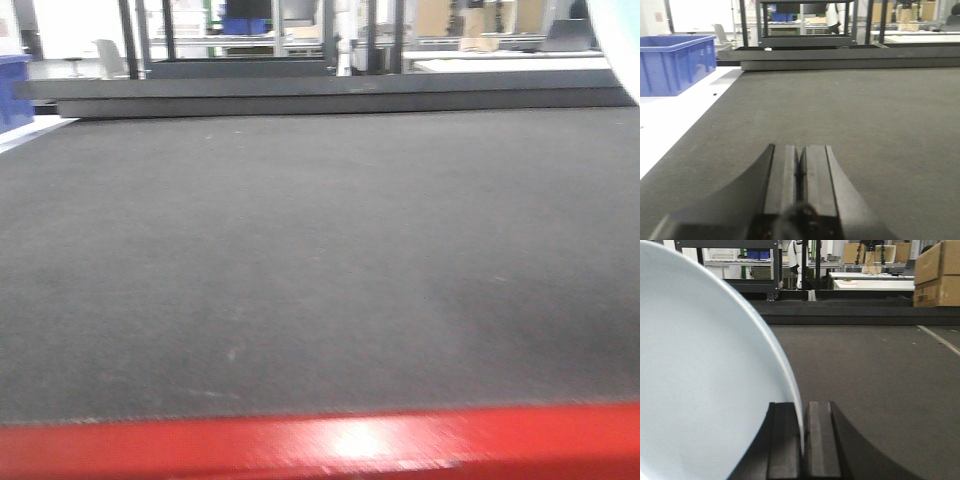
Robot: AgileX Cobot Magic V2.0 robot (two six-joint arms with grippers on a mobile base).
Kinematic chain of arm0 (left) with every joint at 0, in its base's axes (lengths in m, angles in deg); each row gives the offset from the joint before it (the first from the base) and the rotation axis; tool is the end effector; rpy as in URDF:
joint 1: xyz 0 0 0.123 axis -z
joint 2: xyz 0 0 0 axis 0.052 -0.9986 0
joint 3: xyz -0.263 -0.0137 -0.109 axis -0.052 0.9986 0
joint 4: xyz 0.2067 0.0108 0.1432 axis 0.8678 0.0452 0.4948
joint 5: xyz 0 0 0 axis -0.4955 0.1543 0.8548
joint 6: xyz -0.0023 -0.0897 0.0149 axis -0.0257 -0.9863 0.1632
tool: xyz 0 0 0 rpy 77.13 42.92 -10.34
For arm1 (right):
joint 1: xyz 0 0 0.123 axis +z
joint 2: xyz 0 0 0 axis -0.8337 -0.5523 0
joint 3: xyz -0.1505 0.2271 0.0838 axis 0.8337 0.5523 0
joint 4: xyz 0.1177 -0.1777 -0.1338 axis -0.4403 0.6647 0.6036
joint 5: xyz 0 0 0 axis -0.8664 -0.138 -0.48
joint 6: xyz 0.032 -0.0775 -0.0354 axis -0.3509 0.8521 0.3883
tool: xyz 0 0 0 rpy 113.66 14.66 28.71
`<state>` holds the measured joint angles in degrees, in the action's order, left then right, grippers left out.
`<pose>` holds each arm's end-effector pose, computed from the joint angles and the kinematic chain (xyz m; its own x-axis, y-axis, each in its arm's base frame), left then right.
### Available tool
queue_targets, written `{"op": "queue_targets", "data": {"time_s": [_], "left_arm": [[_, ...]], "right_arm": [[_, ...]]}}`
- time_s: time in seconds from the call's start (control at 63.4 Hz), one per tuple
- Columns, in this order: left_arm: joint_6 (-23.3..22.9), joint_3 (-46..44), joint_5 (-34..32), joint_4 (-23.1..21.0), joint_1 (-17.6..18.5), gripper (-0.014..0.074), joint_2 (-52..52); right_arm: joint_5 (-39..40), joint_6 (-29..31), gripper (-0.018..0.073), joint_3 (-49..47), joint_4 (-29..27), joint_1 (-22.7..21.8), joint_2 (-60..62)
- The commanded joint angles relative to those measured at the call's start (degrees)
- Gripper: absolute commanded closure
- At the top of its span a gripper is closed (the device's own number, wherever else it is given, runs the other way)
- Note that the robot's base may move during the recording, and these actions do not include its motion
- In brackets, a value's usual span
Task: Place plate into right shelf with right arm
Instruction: 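Drive away from the table holding the plate in the right gripper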
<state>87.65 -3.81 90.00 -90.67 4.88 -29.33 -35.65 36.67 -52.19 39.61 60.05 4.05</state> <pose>0.0563 -0.0020 0.2023 0.0603 0.0506 -0.9969 0.0326 0.9981 0.0527 0.0430 0.0013 0.2912 0.0089 0.0624 -0.9980 -0.0487 0.9969 0.0619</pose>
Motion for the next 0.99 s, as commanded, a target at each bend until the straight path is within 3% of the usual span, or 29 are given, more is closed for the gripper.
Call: {"op": "queue_targets", "data": {"time_s": [0.0,0.978], "left_arm": [[0.0,0.6,-5.1,-0.3,0.3,0.0643,0.3],[0.0,0.6,-5.1,-0.3,0.3,0.0643,0.3]], "right_arm": [[5.1,0.3,0.0505,-1.8,0.7,-0.2,-0.5],[5.1,0.3,0.0505,-1.8,0.7,-0.2,-0.5]]}}
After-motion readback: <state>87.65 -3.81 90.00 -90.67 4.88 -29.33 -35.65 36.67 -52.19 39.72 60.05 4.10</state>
